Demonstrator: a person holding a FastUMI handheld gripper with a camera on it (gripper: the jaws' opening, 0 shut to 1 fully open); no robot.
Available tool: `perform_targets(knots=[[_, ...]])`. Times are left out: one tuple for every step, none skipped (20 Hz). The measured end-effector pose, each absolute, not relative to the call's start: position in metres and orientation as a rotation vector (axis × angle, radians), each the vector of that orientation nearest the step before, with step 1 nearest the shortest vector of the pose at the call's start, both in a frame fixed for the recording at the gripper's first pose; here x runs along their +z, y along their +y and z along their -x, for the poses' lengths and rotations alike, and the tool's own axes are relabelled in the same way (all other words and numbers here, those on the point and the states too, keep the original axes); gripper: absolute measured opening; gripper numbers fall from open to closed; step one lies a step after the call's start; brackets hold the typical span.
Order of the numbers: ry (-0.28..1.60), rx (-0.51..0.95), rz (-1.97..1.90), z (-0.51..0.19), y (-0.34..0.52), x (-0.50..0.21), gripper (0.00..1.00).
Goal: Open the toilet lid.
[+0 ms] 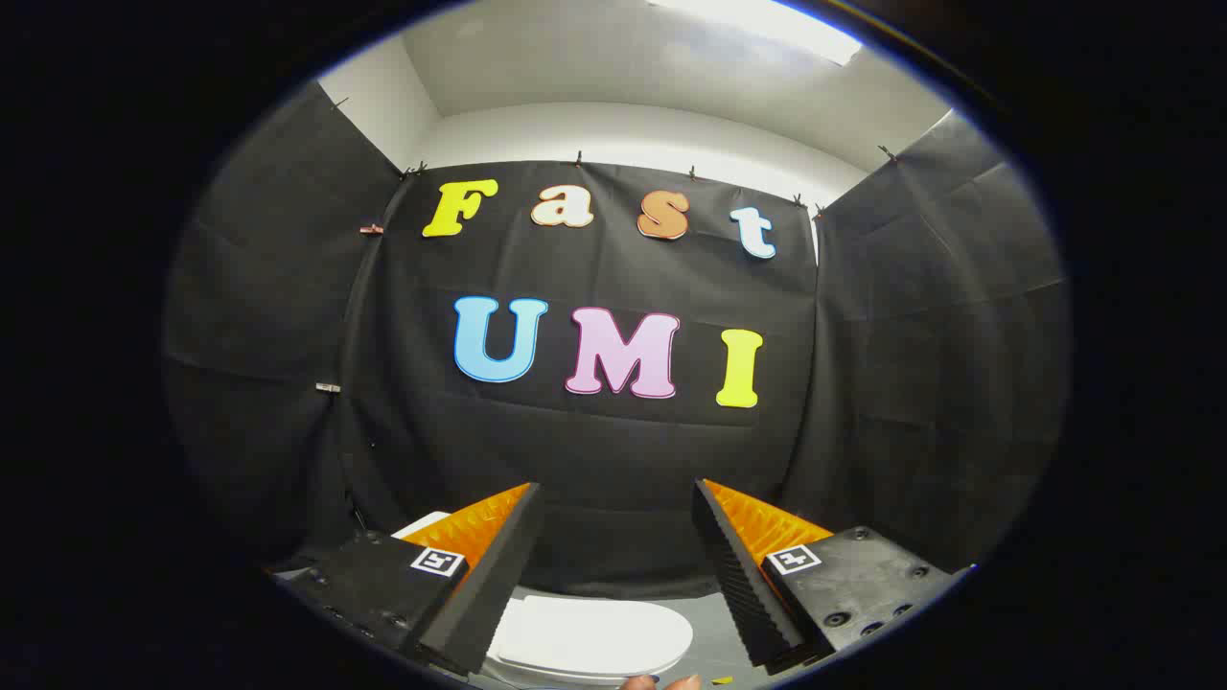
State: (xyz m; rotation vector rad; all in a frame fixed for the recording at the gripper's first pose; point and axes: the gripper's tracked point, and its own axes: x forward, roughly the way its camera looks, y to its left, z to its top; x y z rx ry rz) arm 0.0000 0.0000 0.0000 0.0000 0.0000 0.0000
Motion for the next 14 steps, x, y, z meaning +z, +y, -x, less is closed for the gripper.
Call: perform_targets(knots=[[0.002, 0.002, 0.0, -0.0002, 0.0012, -0.0002, 0.98], [0.002, 0.005, -0.001, -0.0005, 0.0031, -0.0004, 0.98], [0.002, 0.007, -0.001, 0.0004, 0.0043, -0.0001, 0.98], [0.003, 0.009, 0.001, 0.0, 0.005, 0.0001, 0.99], [0.004, 0.01, 0.003, -0.0003, 0.0056, 0.0004, 0.98], [0.004, 0.011, 0.004, -0.0008, 0.0058, 0.0003, 0.98], [0.004, 0.012, 0.006, -0.0007, 0.0068, 0.0008, 0.98], [0.003, 0.012, 0.006, -0.0008, 0.0067, 0.0009, 0.98], [0.005, 0.011, 0.006, -0.0004, 0.0059, 0.0002, 0.98], [0.006, 0.011, 0.006, -0.0004, 0.006, -0.0003, 0.98], [0.007, 0.01, 0.004, -0.0006, 0.0058, 0.0001, 0.98], [0.007, 0.008, 0.003, -0.0006, 0.0054, 0.0, 0.98], [0.007, 0.008, 0.002, -0.0009, 0.0061, 0.0005, 0.98], [0.007, 0.008, 0.002, -0.001, 0.0056, -0.0002, 0.98]])
